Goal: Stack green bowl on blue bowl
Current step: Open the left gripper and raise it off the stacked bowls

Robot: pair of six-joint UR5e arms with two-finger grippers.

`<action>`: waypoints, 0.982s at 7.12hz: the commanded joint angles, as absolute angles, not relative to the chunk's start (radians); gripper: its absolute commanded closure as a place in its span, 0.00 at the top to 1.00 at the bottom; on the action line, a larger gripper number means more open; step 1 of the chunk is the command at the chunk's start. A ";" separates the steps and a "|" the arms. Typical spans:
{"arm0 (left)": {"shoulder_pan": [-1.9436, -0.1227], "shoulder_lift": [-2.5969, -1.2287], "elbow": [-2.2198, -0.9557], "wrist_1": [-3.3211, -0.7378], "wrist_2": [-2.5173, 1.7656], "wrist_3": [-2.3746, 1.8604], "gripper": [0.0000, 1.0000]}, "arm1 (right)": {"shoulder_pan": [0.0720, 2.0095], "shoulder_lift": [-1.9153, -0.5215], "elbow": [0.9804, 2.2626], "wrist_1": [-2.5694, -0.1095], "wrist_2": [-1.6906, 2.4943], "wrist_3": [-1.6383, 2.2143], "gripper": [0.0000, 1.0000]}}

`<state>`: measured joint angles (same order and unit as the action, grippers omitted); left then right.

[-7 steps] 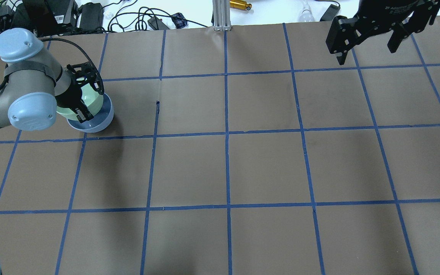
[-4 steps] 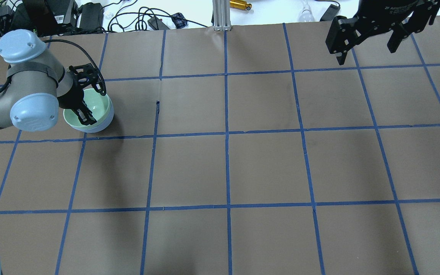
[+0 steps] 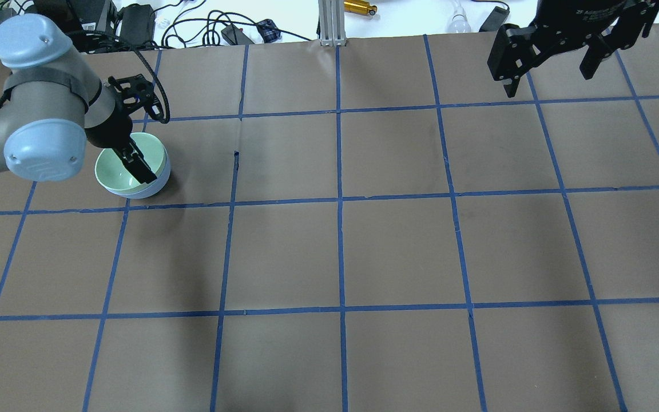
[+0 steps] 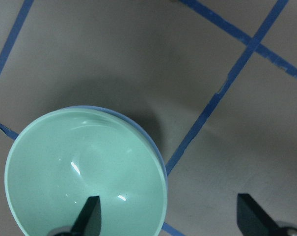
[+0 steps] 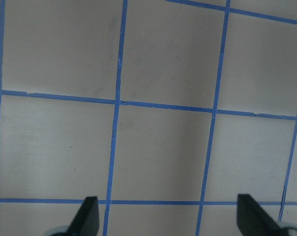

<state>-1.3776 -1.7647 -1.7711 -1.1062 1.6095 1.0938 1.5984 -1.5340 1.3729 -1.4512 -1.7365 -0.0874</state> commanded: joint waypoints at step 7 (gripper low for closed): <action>-1.522 -1.599 -1.560 -1.544 1.502 0.120 1.00 | 1.598 -1.534 1.373 -1.451 -1.736 -0.087 1.00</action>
